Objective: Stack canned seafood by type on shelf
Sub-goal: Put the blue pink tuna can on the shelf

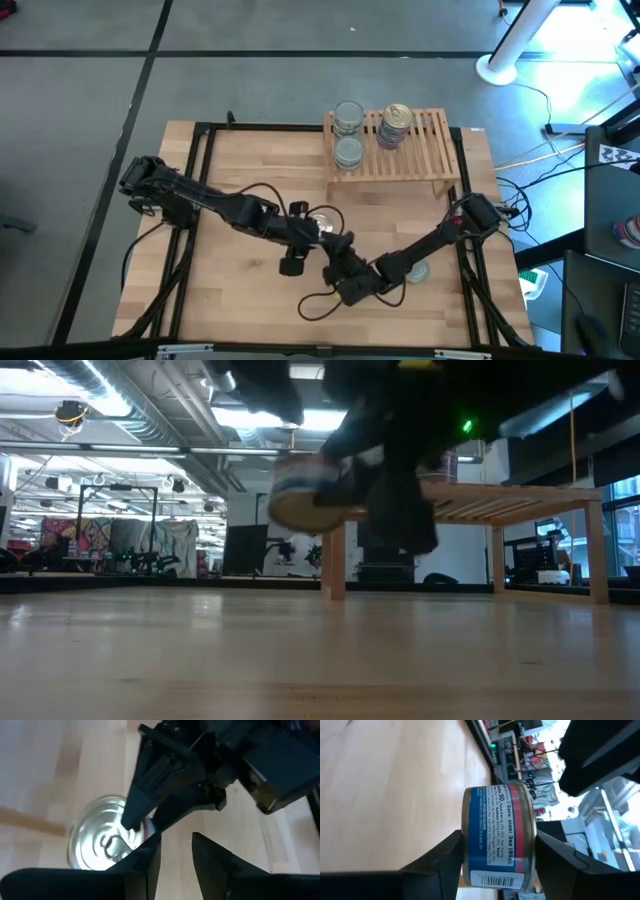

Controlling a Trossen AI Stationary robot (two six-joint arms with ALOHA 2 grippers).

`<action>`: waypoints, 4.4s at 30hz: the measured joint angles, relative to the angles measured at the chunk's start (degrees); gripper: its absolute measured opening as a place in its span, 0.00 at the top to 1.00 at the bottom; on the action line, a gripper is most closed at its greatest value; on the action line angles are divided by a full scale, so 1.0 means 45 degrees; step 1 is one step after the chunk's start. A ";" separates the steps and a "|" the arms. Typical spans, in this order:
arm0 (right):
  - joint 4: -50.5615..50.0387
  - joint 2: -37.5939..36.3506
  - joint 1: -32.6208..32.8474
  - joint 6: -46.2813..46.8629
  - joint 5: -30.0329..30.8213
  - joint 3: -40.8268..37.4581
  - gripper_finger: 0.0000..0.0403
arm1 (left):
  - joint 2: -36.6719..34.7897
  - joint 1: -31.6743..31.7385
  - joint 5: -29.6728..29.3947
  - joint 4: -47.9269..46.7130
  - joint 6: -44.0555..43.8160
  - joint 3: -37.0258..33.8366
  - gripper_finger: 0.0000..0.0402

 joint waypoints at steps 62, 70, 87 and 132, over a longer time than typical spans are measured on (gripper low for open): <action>-2.2562 -0.5896 -0.1326 1.4679 0.0518 0.0010 0.48 | 0.3070 0.2681 -0.0267 0.8589 0.9527 0.2609 0.78; -2.2489 -0.5892 -0.1516 1.3164 0.0861 0.0000 0.48 | 0.3492 0.3566 -0.0315 0.8637 0.9957 0.2599 0.78; -2.2529 -0.5892 -0.1644 1.3538 0.2563 -0.1627 0.48 | 0.3971 0.5104 0.3842 0.9709 1.1333 0.2604 0.78; -2.0290 -0.5892 -0.1977 1.2686 0.1882 -0.1627 0.36 | 0.5335 0.5287 0.3674 1.1204 1.1787 0.2604 0.78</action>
